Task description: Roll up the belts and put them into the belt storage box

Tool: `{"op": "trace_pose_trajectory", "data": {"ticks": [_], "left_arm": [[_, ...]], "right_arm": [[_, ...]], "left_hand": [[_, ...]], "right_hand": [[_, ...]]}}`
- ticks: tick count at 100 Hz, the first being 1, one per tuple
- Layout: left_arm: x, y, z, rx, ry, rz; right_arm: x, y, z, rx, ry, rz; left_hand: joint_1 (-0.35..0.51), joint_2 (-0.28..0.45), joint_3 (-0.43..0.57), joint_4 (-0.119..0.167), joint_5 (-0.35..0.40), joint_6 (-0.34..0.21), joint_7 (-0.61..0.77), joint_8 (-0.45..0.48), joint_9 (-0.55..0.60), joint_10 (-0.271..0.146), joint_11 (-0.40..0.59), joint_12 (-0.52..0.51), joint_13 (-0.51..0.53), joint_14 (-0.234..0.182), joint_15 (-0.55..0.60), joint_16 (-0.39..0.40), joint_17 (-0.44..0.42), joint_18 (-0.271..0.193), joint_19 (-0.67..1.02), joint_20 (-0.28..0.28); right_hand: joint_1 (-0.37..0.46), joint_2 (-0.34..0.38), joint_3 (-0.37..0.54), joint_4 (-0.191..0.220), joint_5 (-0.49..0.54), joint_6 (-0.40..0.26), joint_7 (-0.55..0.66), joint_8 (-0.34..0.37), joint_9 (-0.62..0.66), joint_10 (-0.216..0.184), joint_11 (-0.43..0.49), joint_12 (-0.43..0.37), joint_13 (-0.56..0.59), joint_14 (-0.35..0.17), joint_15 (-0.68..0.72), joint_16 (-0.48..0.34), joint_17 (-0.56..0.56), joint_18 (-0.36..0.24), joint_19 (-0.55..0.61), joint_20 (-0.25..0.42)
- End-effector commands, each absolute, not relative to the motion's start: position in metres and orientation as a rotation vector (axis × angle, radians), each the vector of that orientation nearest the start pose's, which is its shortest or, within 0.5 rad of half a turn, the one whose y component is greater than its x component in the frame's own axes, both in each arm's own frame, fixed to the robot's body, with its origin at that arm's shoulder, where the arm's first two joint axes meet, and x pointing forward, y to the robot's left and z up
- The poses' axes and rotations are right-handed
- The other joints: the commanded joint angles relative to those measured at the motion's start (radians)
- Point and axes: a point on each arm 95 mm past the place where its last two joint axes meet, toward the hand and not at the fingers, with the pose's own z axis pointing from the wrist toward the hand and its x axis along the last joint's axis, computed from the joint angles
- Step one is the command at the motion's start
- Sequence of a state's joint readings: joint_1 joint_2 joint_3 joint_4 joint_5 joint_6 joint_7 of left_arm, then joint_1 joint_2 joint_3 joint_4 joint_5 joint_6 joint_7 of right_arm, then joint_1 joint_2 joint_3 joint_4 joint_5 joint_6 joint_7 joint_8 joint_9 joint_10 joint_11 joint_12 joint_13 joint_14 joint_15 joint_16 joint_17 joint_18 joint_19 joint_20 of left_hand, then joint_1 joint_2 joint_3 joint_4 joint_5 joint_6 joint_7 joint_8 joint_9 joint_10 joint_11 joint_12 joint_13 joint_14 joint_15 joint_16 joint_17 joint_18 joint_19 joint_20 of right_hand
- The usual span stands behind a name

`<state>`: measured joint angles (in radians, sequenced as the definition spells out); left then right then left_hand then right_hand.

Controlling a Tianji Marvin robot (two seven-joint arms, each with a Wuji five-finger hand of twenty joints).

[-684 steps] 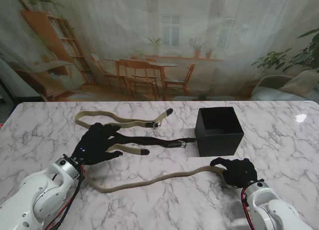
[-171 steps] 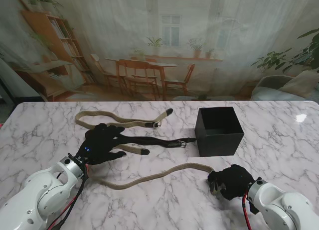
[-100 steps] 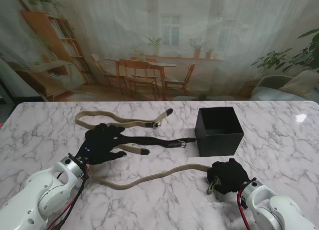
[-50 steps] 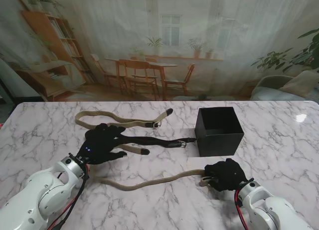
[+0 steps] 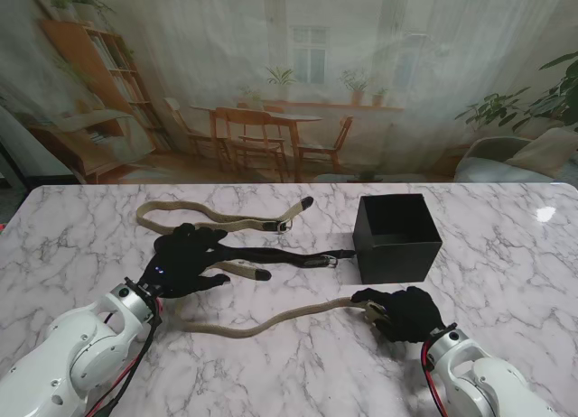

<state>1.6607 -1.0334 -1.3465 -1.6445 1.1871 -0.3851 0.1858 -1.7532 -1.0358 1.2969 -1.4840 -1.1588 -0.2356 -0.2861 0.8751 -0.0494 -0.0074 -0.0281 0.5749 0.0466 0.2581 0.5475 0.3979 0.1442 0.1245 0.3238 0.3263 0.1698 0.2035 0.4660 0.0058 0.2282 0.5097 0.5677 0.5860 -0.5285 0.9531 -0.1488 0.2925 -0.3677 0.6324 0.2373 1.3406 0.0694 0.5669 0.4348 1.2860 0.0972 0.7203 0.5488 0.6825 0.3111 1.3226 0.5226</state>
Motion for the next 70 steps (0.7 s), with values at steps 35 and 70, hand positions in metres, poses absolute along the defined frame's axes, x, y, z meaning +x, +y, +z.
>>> {"op": "trace_pose_trajectory", "data": {"ticks": [35, 70], "left_arm": [[0.374, 0.024, -0.309, -0.791, 1.664, -1.624], [0.374, 0.026, -0.308, -0.793, 1.655, -1.629]], "right_arm": [[0.336, -0.05, -0.391, 1.048, 1.672, 1.498], [0.327, -0.05, -0.366, 1.129, 1.886, 1.414]], "left_hand": [[0.001, 0.054, -0.021, 0.013, -0.019, 0.022, -0.008, -0.01, -0.044, 0.015, -0.024, -0.009, -0.002, 0.006, -0.021, -0.002, -0.021, 0.032, -0.022, -0.017], [-0.006, 0.057, -0.021, 0.013, -0.022, 0.023, -0.013, -0.012, -0.044, 0.014, -0.026, -0.009, -0.003, 0.003, -0.024, -0.002, -0.022, 0.032, -0.028, -0.019]], "right_hand": [[-0.108, -0.024, -0.025, -0.083, 0.625, 0.343, 0.203, -0.149, 0.08, -0.081, -0.088, -0.065, 0.022, -0.047, -0.159, -0.09, -0.014, -0.12, -0.041, -0.031], [-0.372, 0.169, -0.254, 0.051, 0.478, 0.512, -0.179, 0.057, -0.155, -0.015, -0.265, -0.18, -0.179, -0.028, -0.392, -0.211, -0.149, -0.133, -0.151, -0.084]]}}
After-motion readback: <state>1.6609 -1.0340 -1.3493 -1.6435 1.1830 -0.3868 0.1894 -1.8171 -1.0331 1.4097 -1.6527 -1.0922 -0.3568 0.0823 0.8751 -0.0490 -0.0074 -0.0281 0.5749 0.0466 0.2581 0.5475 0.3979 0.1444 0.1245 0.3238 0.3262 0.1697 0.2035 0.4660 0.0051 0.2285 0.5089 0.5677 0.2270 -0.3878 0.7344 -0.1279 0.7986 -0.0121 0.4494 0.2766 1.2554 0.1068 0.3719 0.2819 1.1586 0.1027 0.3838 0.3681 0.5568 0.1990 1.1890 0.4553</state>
